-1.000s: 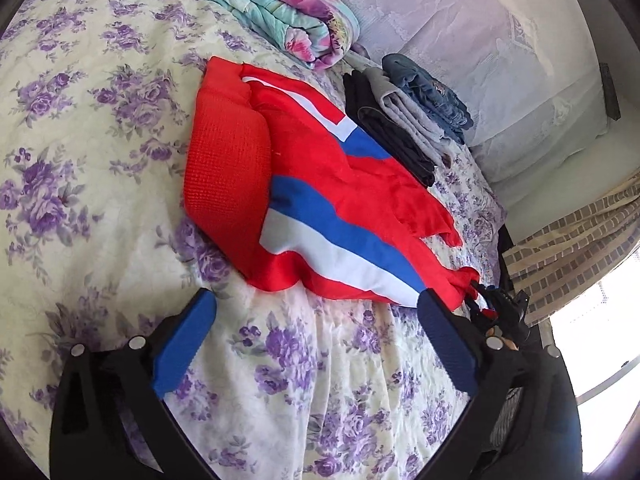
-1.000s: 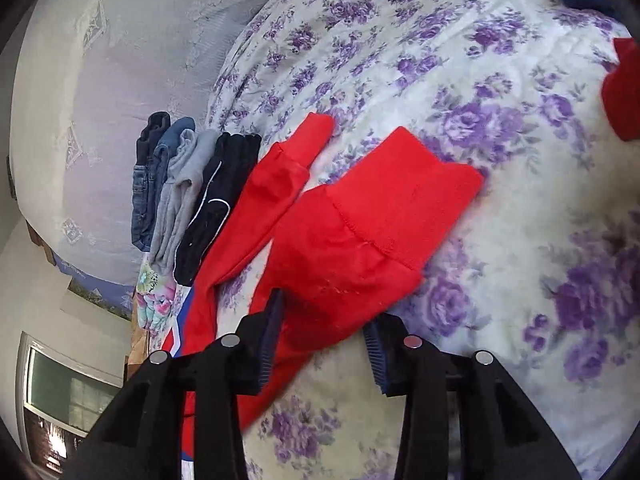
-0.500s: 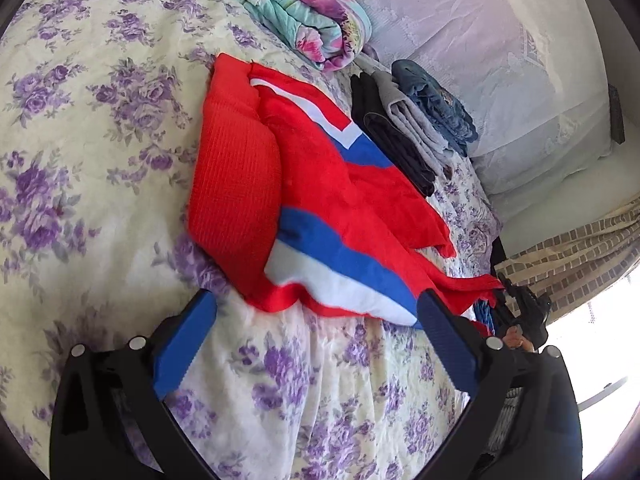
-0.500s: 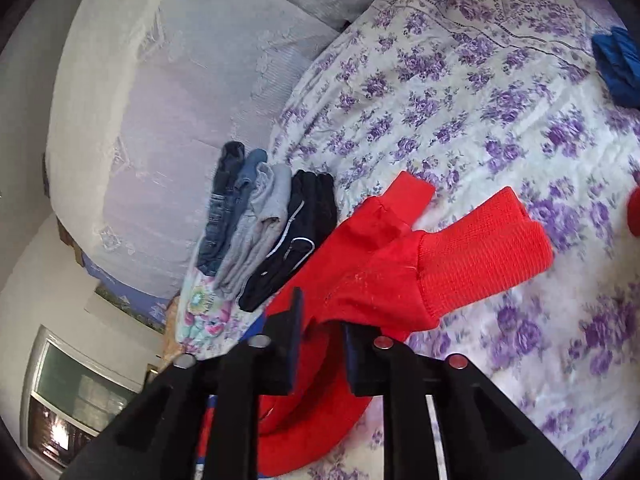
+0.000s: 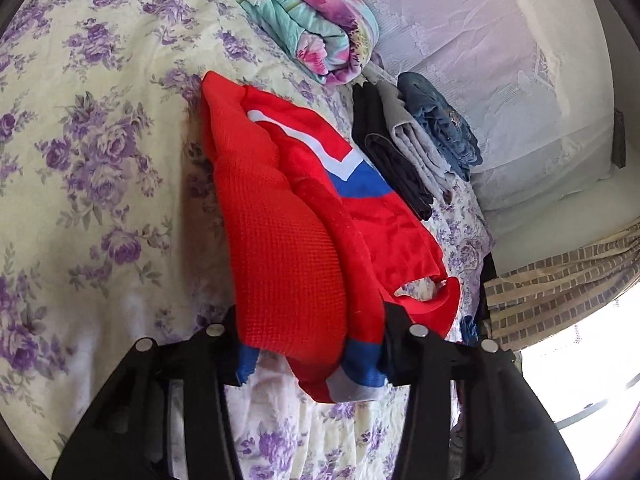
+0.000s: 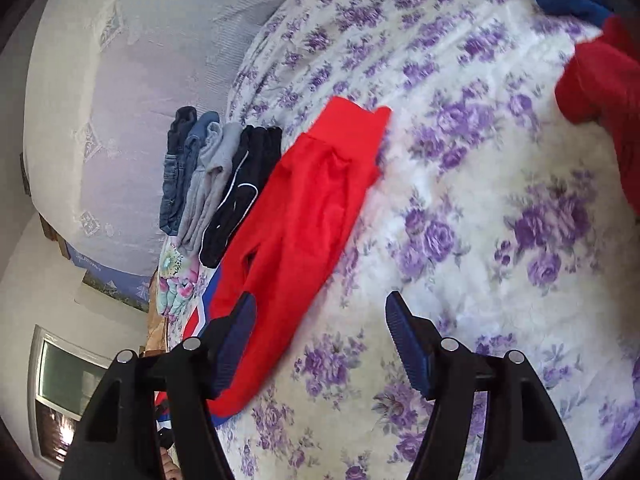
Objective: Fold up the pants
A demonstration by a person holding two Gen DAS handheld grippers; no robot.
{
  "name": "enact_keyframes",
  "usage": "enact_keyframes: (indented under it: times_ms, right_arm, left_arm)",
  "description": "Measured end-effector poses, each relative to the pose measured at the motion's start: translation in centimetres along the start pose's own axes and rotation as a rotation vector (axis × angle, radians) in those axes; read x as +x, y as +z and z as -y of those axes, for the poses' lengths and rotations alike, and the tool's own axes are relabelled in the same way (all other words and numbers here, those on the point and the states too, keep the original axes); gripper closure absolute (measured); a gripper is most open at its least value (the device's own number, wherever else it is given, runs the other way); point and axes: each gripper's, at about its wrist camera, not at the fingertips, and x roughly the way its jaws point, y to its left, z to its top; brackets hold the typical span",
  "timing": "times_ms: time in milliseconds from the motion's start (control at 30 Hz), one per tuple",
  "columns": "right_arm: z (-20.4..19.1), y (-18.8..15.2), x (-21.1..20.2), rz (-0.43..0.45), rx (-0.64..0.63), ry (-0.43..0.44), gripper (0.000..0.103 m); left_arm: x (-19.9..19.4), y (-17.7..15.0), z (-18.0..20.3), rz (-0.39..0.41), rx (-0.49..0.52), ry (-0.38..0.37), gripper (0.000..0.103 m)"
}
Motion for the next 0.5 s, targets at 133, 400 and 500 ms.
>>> enact_keyframes:
  times_ms: [133,400,500]
  right_arm:
    - [0.1,0.7,3.1,-0.01,0.02,0.04,0.059]
    - [1.6,3.3,7.8,0.028,0.128,0.08,0.086]
    - [1.8,3.1,6.0,0.048,0.161,0.11,0.094]
  left_arm:
    - [-1.8,0.8,1.0,0.016,0.001,-0.031,0.058]
    - [-1.5,2.7,-0.2,-0.012,-0.074,-0.042,0.058]
    - [-1.5,3.5,-0.1,-0.009,-0.076,-0.037,0.058]
